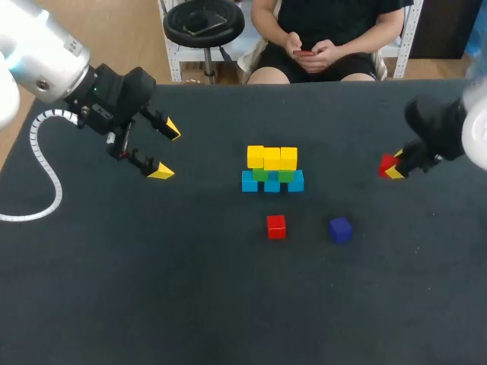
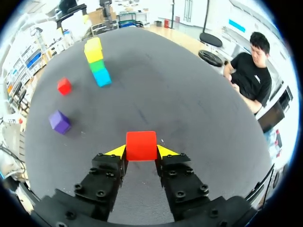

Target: Place the blue cubes, place green cubes on the blue cubes, place the yellow cubes on the green cubes, then place the red cubes on the yellow cubes, and place purple cube on the red cubes.

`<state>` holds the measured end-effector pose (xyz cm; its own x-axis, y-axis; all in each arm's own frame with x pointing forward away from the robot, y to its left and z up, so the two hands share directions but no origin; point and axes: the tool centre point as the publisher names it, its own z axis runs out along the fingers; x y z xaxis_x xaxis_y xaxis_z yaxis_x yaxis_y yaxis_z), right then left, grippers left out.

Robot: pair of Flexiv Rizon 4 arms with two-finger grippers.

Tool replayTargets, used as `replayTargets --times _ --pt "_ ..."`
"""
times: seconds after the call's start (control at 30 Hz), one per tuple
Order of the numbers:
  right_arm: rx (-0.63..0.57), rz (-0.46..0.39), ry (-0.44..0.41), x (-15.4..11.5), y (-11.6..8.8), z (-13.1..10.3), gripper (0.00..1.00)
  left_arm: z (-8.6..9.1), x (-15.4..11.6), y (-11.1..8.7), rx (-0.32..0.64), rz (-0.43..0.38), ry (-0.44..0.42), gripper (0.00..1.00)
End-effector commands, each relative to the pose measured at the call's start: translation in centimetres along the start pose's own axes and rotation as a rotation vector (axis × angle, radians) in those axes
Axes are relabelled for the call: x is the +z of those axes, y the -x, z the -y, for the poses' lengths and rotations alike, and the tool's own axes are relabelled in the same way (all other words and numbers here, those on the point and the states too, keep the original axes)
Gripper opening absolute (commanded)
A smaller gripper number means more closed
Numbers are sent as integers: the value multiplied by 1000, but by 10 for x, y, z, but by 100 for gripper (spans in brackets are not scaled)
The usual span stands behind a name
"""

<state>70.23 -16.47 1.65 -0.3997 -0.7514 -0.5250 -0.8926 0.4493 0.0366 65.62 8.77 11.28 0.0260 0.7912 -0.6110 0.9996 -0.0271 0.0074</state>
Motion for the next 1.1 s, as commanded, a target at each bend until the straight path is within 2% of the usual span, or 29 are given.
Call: replayTargets --times 0.03,0.3,0.53,1.1 --pt "-82 -3 39 -16 28 -8 0 0 0 -1 4 3 1 100" --pt "-291 -27 98 -37 90 -25 0 0 0 -1 4 3 1 100" --pt "-357 -43 119 -38 128 -35 0 0 0 -1 4 3 1 100" --pt "-399 8 184 4 176 -84 0 0 0 -1 4 3 1 100"
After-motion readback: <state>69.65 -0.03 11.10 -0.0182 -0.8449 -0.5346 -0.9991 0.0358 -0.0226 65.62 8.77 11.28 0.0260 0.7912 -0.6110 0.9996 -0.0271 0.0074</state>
